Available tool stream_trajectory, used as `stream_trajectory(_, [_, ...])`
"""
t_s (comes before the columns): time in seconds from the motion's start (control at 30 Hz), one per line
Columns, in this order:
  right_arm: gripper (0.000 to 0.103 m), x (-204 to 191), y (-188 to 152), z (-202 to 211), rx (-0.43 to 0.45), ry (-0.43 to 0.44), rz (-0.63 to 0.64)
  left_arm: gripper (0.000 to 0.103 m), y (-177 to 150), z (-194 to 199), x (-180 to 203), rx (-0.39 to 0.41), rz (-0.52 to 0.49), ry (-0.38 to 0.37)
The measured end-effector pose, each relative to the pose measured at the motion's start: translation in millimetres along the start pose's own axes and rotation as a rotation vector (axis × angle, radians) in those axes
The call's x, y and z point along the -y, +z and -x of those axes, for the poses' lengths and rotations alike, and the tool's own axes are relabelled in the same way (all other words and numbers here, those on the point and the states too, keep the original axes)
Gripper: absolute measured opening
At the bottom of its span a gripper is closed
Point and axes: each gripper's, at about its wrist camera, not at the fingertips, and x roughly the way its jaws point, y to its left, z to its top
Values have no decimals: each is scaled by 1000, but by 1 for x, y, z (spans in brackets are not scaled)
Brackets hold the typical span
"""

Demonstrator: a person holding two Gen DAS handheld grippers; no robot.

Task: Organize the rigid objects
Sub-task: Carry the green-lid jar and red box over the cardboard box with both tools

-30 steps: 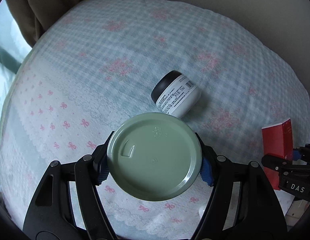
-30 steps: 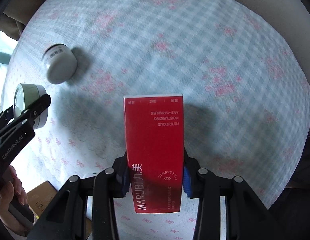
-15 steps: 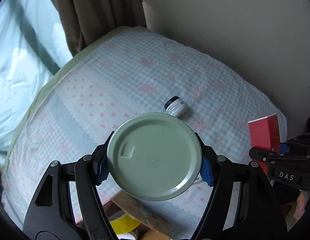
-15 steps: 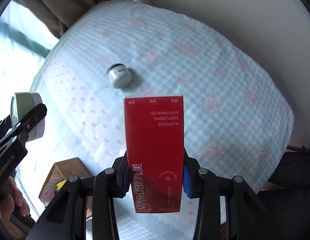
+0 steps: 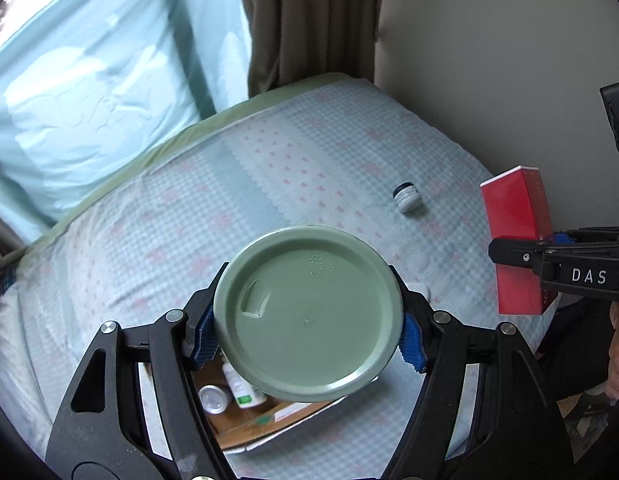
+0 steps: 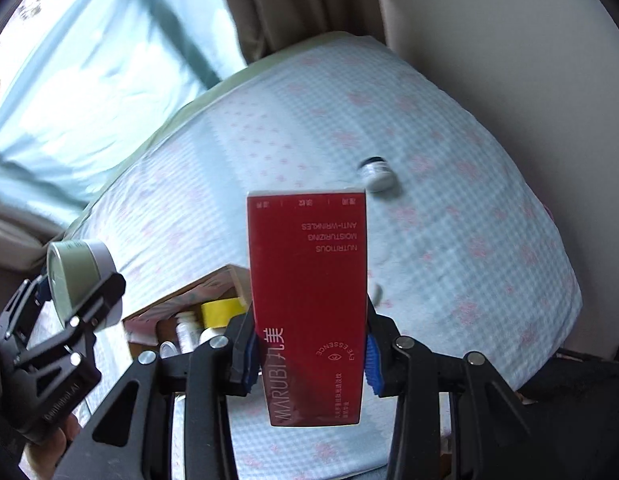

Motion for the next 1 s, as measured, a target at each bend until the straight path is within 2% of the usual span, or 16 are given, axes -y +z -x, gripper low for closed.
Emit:
stream_trajectory(0.23, [38, -67, -25, -11, -48, 76, 135, 68, -67, 21, -62, -39, 136, 85])
stream_trajectory(0.47, [38, -111, -52, -57, -142, 119, 226, 68, -130, 11, -108, -106, 257, 123])
stream_trajectory(0.8, [38, -155, -73, -150, -285, 154, 292, 68, -193, -52, -144, -199, 373, 116])
stream_trajectory(1.0, [38, -172, -80, -214, -341, 180, 285, 68, -212, -101, -153, -225, 361, 118])
